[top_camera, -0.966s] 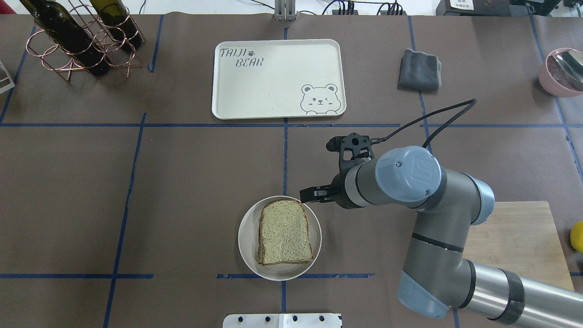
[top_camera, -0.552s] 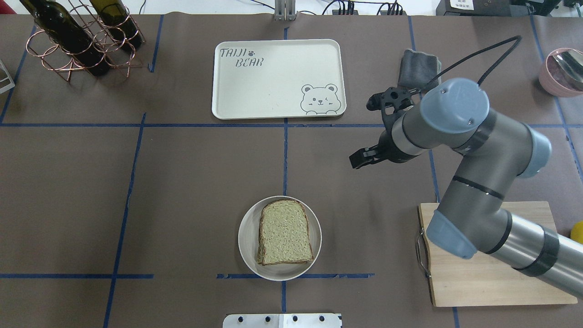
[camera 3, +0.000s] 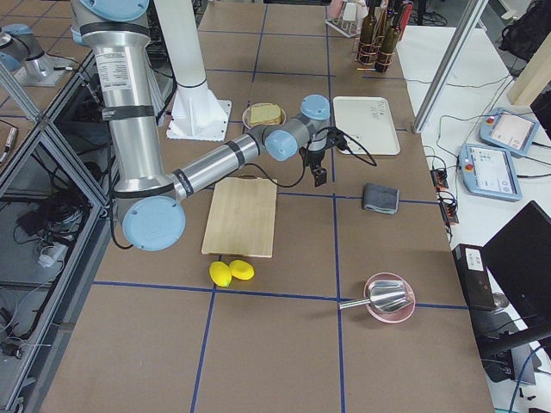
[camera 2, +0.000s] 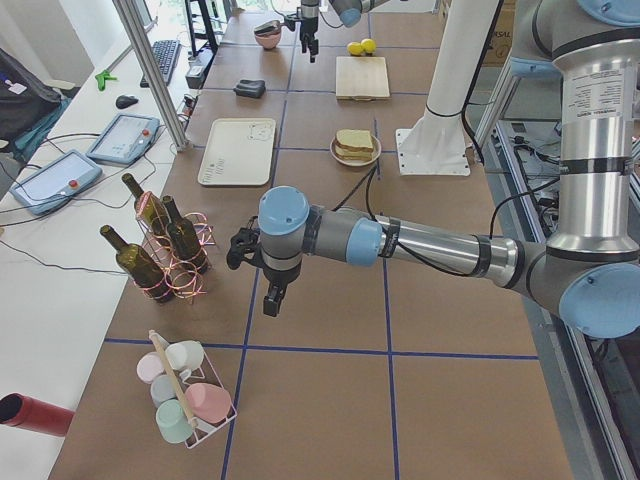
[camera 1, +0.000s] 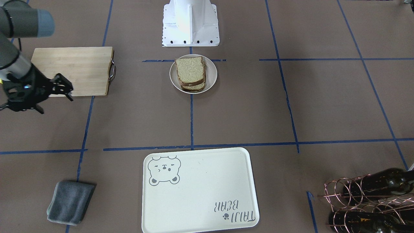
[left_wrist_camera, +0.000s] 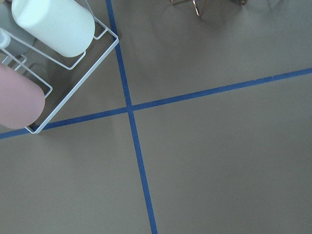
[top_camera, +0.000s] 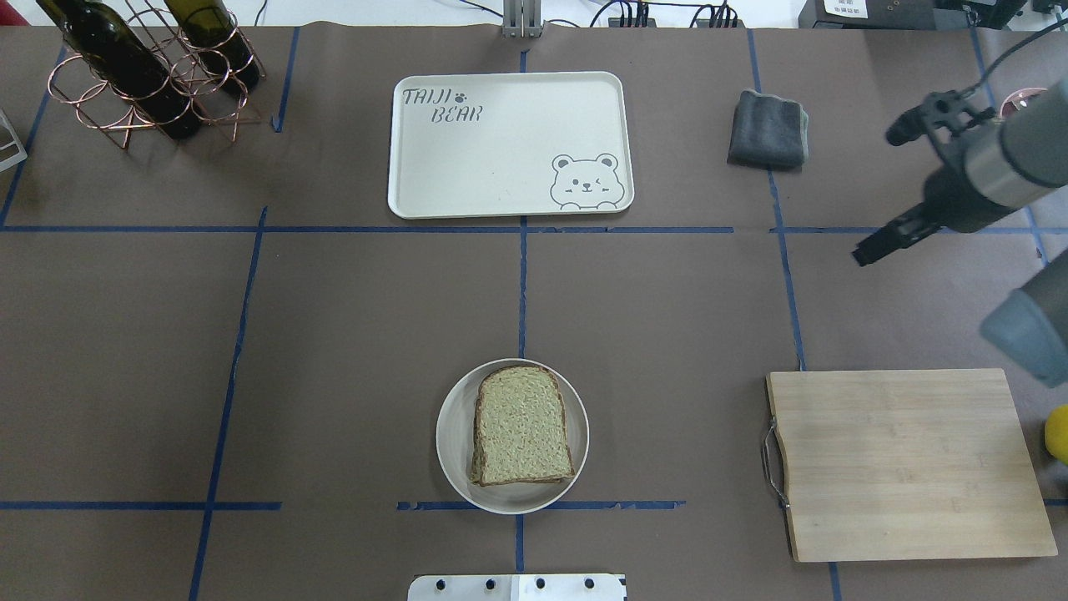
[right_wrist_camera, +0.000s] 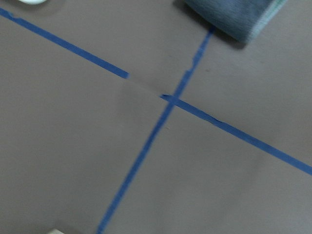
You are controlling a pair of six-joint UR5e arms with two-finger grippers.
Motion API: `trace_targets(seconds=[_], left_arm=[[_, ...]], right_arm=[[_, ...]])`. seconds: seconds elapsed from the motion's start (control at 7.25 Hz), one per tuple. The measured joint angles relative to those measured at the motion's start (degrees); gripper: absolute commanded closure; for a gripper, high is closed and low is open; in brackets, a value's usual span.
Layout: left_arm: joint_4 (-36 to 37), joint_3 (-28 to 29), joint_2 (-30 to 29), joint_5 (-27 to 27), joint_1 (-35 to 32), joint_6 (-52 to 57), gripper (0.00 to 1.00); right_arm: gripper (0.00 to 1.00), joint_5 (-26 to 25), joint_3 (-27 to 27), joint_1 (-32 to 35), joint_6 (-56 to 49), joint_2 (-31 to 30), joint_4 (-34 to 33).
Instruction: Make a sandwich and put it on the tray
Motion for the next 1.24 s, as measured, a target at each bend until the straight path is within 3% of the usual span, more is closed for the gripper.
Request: trace_targets(seconds=[0.41, 0.69, 0.97, 1.24], left_arm=[[-7.85, 0.68, -2.49, -2.0, 0.56, -2.18, 0.0], [-15.7, 0.33, -2.67, -3.94, 4.96, -6.19, 0.0], [-25.22, -0.06, -3.4, -3.9, 15.68, -20.42, 0.0], [-33.1, -0.7, -5.43, -3.42, 24.85, -41.35, 0.0]], right_arm=[[0.0, 2.91, 0.77, 13.69, -19.93, -14.87, -0.32], [0.0, 3.03, 0.49, 19.92, -22.65, -20.66, -0.3], [0.0, 2.98, 0.44, 21.7, -22.46, -21.97, -0.27], [0.0, 2.95, 0.34, 21.91, -22.08, -22.12, -0.27]])
